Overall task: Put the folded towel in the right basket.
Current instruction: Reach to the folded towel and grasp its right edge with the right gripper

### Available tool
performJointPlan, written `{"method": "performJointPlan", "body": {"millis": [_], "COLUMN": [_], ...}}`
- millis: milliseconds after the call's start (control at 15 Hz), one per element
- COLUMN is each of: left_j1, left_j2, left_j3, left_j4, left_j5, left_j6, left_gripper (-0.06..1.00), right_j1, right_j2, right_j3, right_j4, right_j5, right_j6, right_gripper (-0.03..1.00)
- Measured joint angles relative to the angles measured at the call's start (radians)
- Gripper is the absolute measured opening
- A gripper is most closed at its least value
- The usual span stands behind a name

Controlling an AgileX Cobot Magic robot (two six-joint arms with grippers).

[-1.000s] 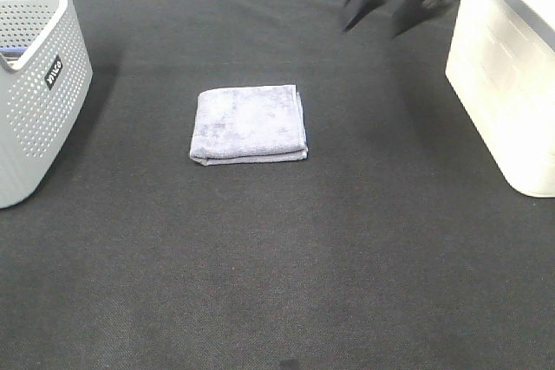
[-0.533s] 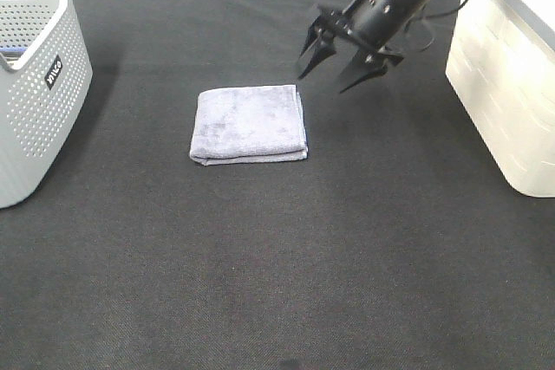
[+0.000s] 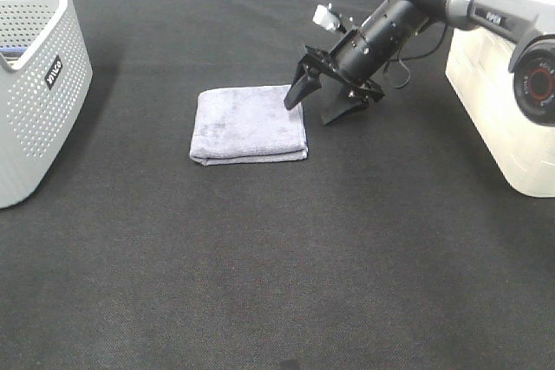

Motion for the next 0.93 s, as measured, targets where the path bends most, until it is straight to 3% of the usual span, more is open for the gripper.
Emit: {"method": "performJointPlan", "body": {"millis": [267, 467, 533, 667, 867, 933], "left_j1": [0.000, 0.000, 0.000, 0.000, 0.000, 0.000], "left_j2": [0.000, 0.000, 0.000, 0.000, 0.000, 0.000], "left_j3": [0.000, 0.000, 0.000, 0.000, 0.000, 0.000], "left_j4": [0.000, 0.000, 0.000, 0.000, 0.000, 0.000], "left_j5": [0.000, 0.000, 0.000, 0.000, 0.000, 0.000], "left_j6": [0.000, 0.000, 0.000, 0.000, 0.000, 0.000], "left_gripper": [0.97, 0.97, 0.97, 0.97, 0.97, 0.97], "right_j1": [0.000, 0.000, 0.003, 0.018, 0.023, 0.023], "right_j2": [0.018, 0.036, 0.041, 0.051, 0.056, 0.058], "right_j3": [-0.006, -0.007, -0.008, -0.008, -0.009, -0.030], "right_j4": [0.015, 0.096, 0.116, 0.119, 0.118, 0.107], "right_j5": [0.001, 0.001, 0.001, 0.001, 0.001, 0.001], "right_j6": [0.000, -0.034, -0.034, -0.034, -0.034, -0.034], "right_gripper": [0.74, 0.74, 0.69, 0.53, 0.13, 0.06]}}
